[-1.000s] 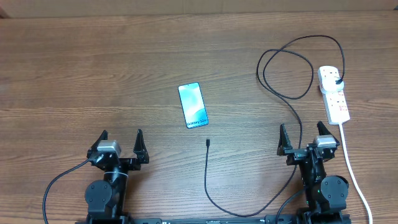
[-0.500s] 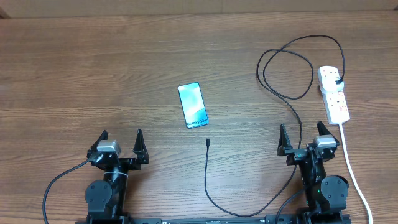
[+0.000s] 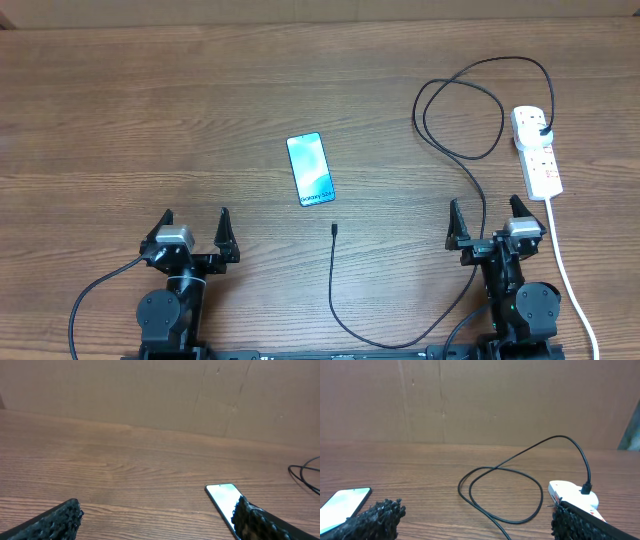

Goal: Plug charger to phone and switch on socket

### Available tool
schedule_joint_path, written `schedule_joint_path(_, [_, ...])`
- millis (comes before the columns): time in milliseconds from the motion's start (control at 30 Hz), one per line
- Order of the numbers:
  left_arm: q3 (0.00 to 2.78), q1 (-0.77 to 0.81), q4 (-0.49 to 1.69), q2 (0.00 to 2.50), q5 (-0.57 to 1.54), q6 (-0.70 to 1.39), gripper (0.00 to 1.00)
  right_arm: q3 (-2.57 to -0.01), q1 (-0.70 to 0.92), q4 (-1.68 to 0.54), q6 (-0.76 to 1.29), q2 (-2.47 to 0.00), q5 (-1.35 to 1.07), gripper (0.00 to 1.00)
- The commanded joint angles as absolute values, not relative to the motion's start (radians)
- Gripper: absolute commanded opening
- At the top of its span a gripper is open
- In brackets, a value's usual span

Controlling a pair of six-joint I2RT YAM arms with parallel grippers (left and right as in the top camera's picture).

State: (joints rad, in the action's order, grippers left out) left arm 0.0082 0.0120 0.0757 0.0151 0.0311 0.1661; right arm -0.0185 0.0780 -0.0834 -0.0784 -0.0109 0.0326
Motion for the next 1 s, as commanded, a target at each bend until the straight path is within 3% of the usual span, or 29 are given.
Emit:
schedule_joint_path(0, [0.006,0.005,0.077,0.006,0.052,0.184,1.00,-0.008,0.072,-0.081,-0.080,-0.003,0.031,1.00])
schedule_joint_path(767, [0.048,0.005,0.014,0.006,0.068,0.211,1.00,-0.008,0.072,-0.081,-0.080,-0.003,0.031,1.00])
schedule_joint_path(967, [0.217,0.005,0.178,0.055,0.094,0.244,1.00,-0.008,0.072,-0.081,-0.080,-0.003,0.031,1.00])
